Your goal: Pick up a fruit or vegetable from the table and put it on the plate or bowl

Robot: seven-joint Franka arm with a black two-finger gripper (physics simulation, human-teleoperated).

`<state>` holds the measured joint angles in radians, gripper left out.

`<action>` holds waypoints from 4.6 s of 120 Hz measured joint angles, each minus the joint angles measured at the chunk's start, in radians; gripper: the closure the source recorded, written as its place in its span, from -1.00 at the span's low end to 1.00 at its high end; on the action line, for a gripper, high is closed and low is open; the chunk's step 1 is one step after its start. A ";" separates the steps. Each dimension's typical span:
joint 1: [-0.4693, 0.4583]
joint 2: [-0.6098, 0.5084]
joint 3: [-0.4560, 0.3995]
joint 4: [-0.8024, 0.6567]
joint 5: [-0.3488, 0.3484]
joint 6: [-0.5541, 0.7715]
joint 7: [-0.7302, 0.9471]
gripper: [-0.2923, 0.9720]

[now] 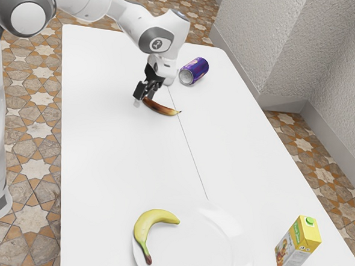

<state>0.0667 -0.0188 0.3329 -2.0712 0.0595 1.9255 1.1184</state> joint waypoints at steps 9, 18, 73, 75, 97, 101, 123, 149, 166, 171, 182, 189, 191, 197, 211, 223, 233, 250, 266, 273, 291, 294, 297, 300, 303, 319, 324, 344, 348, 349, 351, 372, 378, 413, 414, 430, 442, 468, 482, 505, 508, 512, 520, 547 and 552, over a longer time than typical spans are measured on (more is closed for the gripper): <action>-0.001 0.003 0.000 0.001 0.000 0.003 -0.001 -0.54; -0.001 0.005 -0.001 0.001 0.000 0.006 -0.002 -0.54; 0.002 0.011 0.001 0.002 0.002 0.035 -0.004 -0.54; 0.003 0.013 0.002 0.002 0.002 0.036 -0.004 -0.54; 0.007 0.017 0.002 0.003 0.002 0.044 -0.002 -0.54; 0.007 0.017 0.002 0.003 0.002 0.044 -0.002 -0.54; 0.011 0.016 0.001 0.004 0.002 0.047 -0.001 -0.54; 0.023 0.014 -0.008 0.005 0.002 0.048 0.000 -0.54; 0.050 0.015 -0.033 0.007 0.001 0.048 0.001 -0.54; 0.056 0.015 -0.038 0.008 0.001 0.048 0.001 -0.54; 0.071 0.016 -0.053 0.009 0.001 0.048 0.001 -0.54; 0.074 0.016 -0.056 0.009 0.001 0.048 0.001 -0.54; 0.075 0.016 -0.057 0.009 0.001 0.048 0.001 -0.54; 0.076 0.017 -0.058 0.009 0.000 0.049 0.001 -0.54; 0.076 0.018 -0.058 0.010 0.000 0.051 0.001 -0.54; 0.082 0.018 -0.065 0.011 0.001 0.051 0.002 -0.54; 0.100 0.017 -0.084 0.017 0.001 0.049 0.003 -0.54; 0.140 0.016 -0.126 0.025 0.000 0.045 0.004 -0.54; 0.156 0.016 -0.145 0.026 0.000 0.043 0.004 -0.54; 0.168 0.016 -0.159 0.027 -0.001 0.042 0.003 -0.54; 0.181 0.018 -0.178 0.028 -0.005 0.043 0.002 -0.54; 0.186 0.018 -0.183 0.028 -0.006 0.043 0.001 -0.54; 0.191 0.018 -0.190 0.028 -0.006 0.044 0.001 -0.54; 0.195 0.018 -0.195 0.028 -0.007 0.044 0.001 -0.54; 0.197 0.018 -0.198 0.028 -0.008 0.045 0.000 -0.54; 0.214 0.021 -0.221 0.032 -0.010 0.048 -0.002 -0.54; 0.217 0.022 -0.227 0.033 -0.011 0.048 -0.002 -0.54; 0.225 0.032 -0.249 0.040 -0.021 0.051 -0.005 -0.54; 0.220 0.034 -0.250 0.041 -0.023 0.051 -0.005 -0.54; 0.219 0.034 -0.250 0.041 -0.023 0.051 -0.005 -0.54; 0.215 0.035 -0.251 0.042 -0.023 0.052 -0.005 -0.54; 0.120 0.043 -0.251 0.043 -0.025 0.053 -0.008 -0.54; 0.075 0.044 -0.251 0.043 -0.025 0.054 -0.009 -0.54; -0.137 0.088 -0.255 0.171 -0.019 0.028 0.010 -0.54; -0.137 0.094 -0.256 0.178 -0.018 0.024 0.012 -0.54; -0.099 0.133 -0.251 0.233 -0.007 -0.034 0.042 -0.54; -0.077 0.137 -0.226 0.238 -0.003 -0.060 0.060 -0.54; -0.071 0.146 -0.159 0.239 -0.008 -0.082 0.057 -0.54; -0.083 0.147 -0.134 0.239 -0.009 -0.087 0.040 -0.54; -0.070 0.150 -0.072 0.238 -0.011 -0.090 0.017 -0.54; -0.072 0.151 -0.071 0.238 -0.011 -0.090 0.014 -0.54; -0.074 0.152 -0.070 0.238 -0.011 -0.090 0.011 -0.54; -0.079 0.161 -0.058 0.237 -0.012 -0.089 0.004 -0.54; -0.073 0.178 0.000 0.232 -0.030 -0.088 -0.017 -0.54; -0.076 0.179 0.001 0.232 -0.031 -0.087 -0.021 -0.54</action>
<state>-0.0091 0.1605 0.3338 -1.8393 0.0286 1.8383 1.0978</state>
